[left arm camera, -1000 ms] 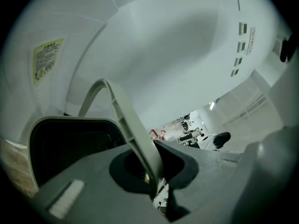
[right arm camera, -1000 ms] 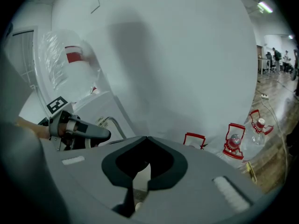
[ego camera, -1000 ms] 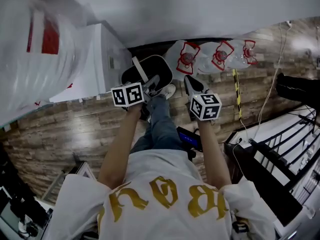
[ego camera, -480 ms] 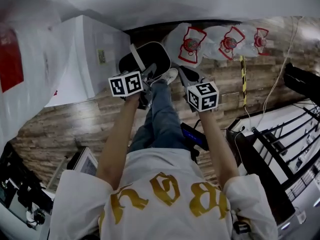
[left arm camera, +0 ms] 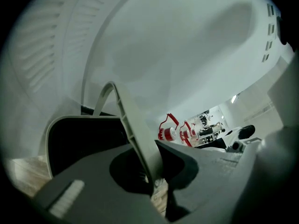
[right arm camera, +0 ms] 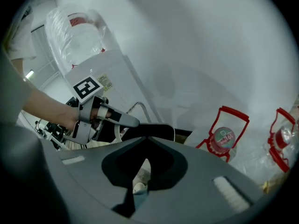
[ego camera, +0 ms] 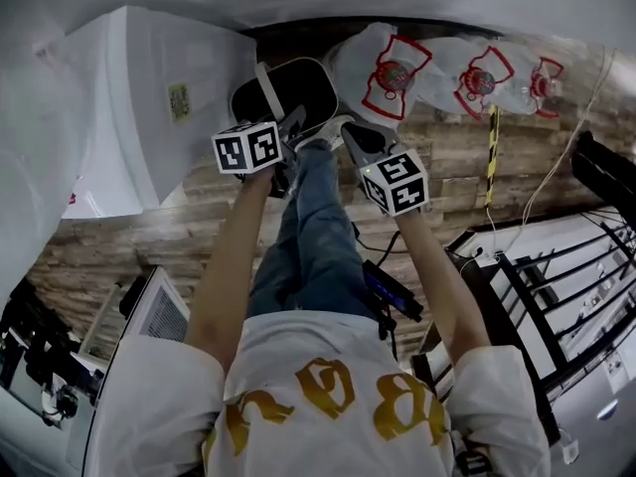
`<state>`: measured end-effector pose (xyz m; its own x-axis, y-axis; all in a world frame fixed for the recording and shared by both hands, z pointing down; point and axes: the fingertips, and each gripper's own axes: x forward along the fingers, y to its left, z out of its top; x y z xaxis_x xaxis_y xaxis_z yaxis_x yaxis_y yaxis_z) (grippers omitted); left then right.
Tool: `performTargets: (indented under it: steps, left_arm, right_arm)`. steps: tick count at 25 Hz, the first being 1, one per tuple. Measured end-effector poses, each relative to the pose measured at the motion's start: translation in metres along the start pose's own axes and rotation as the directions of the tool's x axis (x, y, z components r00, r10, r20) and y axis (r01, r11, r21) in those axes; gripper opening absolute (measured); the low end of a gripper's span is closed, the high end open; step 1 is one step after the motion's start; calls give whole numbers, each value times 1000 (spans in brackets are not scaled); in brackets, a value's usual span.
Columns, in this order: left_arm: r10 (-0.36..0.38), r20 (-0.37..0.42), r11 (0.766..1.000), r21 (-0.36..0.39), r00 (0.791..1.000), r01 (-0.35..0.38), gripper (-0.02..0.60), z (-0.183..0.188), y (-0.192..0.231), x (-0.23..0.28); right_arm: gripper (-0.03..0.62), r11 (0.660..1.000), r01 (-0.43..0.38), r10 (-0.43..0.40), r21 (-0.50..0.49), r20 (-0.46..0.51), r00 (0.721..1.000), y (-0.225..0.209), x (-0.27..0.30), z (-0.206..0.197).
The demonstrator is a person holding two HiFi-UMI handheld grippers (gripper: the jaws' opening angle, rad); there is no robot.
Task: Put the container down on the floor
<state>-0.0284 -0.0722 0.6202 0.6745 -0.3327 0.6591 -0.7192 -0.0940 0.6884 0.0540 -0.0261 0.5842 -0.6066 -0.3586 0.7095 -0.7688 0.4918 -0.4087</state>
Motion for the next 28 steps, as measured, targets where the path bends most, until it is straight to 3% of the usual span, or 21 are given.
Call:
performTargets:
  steps: [13,17,21,28]
  left_arm:
    - [72,-11,997,-15,997,-72,23,-13,71,71]
    - [94,-36,995,-23,995,-95,23,-33,86,84]
    - [123,-36,992,17,992,-122,23,-25,113,103]
    - [182,-4,983,11,983,-182,25,-23,148,133]
  right_arm:
    - [26,997,-60,61,43,-34,998,-29,80,-38]
    - [26,996,-80,83,47,-73,994,-22,91,-64]
    - [26,996,-79,83,47,-80,993,-28,118,-69]
    - [26,995,-94,98,40,-114,989,-41,148,-83]
